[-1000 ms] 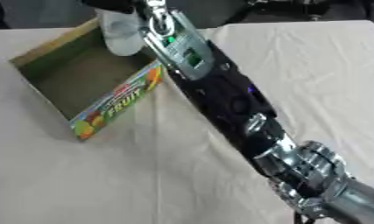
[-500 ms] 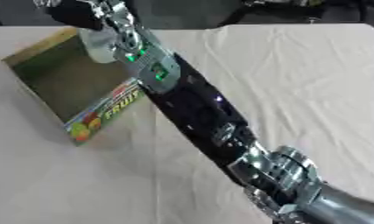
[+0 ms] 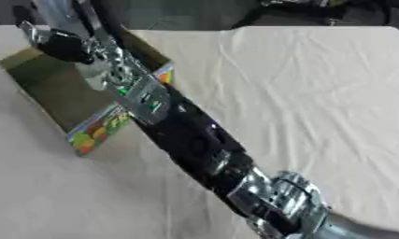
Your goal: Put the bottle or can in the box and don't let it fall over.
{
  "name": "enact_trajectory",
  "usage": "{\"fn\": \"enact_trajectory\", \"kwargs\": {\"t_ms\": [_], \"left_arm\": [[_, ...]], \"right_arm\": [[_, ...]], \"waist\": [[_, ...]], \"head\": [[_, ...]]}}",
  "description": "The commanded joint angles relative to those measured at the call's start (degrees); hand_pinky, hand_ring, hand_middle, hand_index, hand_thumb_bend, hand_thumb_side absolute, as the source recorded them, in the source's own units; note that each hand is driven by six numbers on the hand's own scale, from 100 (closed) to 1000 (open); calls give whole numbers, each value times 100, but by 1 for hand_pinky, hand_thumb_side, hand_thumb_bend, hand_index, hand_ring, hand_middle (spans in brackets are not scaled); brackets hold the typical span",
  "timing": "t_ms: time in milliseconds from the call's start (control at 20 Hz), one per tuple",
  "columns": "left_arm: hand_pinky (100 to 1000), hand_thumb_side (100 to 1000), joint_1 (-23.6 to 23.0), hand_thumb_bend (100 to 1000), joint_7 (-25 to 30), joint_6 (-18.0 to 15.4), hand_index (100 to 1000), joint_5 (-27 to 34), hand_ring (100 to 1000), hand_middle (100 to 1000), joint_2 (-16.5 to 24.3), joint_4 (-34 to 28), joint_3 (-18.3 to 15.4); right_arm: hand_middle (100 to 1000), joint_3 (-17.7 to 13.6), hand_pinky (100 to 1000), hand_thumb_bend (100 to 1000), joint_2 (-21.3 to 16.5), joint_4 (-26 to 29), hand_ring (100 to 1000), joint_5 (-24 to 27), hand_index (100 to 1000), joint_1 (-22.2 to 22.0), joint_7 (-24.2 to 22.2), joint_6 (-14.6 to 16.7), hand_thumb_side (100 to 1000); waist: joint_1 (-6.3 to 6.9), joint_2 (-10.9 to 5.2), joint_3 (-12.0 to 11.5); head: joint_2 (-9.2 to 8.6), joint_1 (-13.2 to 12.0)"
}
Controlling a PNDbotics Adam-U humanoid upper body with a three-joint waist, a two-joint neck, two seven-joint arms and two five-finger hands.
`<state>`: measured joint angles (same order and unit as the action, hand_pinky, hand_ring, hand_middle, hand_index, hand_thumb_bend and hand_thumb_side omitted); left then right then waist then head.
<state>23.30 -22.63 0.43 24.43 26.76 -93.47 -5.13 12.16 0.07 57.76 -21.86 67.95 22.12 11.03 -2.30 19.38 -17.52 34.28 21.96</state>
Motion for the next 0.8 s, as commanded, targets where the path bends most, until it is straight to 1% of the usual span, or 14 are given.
{"fn": "enact_trajectory", "kwargs": {"t_ms": [50, 200, 250, 300, 400, 450, 500, 550, 650, 700, 800], "left_arm": [[787, 741, 86, 633, 18, -8, 719, 1, 756, 694, 117, -114, -27], [787, 741, 87, 633, 18, -7, 719, 3, 756, 694, 117, -114, -27], [787, 741, 85, 633, 19, -6, 719, 3, 755, 694, 117, -113, -26], [788, 741, 80, 632, 22, -3, 718, 1, 755, 694, 117, -112, -23], [788, 741, 70, 632, 26, 0, 718, -3, 755, 694, 115, -108, -24], [788, 741, 63, 632, 24, 1, 718, -5, 754, 694, 115, -106, -27], [788, 729, 57, 645, 21, 1, 718, -6, 754, 694, 116, -104, -30], [788, 740, 52, 633, 20, 1, 718, -7, 754, 694, 115, -103, -31], [788, 740, 42, 633, 18, 1, 718, -11, 754, 694, 114, -100, -33], [789, 740, 35, 632, 15, 2, 718, -12, 754, 693, 114, -96, -35], [789, 740, 15, 632, 7, 2, 718, -13, 753, 693, 117, -84, -41]], "right_arm": [[231, -42, 100, 174, 37, -15, 202, -103, 285, 105, 73, 57, 100], [231, -47, 100, 174, 47, -57, 202, -120, 285, 103, 98, 80, 100], [284, -46, 100, 190, 49, -69, 255, -118, 327, 93, 97, 80, 100], [415, -36, 204, 244, 48, -102, 380, -113, 424, 64, 77, 64, 100], [470, -17, 264, 319, 34, -197, 435, -156, 471, 36, -54, -63, 100], [509, -5, 305, 378, 26, -233, 473, -194, 505, 29, -135, -146, 100], [582, 10, 398, 493, 18, -254, 543, -240, 570, 26, -224, -234, 100], [616, 26, 447, 521, 12, -263, 580, -290, 600, 21, -312, -321, 100], [656, 48, 496, 556, 3, -241, 619, -350, 630, 5, -493, -491, 100], [714, 53, 560, 602, -10, -205, 687, -367, 677, -1, -592, -562, 105], [752, 54, 598, 654, -40, -117, 736, -395, 726, -14, -800, -674, 146]], "waist": [[39, -91, -32], [36, -87, -35], [32, -86, -31], [28, -87, -21], [30, -97, -3], [32, -103, 7], [34, -109, 17], [36, -116, 26], [42, -131, 48], [45, -141, 63], [52, -160, 94]], "head": [[-101, 33], [-104, 35], [-100, 32], [-87, 16], [-70, -7], [-64, -14], [-59, -21], [-56, -25], [-48, -44], [-43, -54], [-33, -74]]}}
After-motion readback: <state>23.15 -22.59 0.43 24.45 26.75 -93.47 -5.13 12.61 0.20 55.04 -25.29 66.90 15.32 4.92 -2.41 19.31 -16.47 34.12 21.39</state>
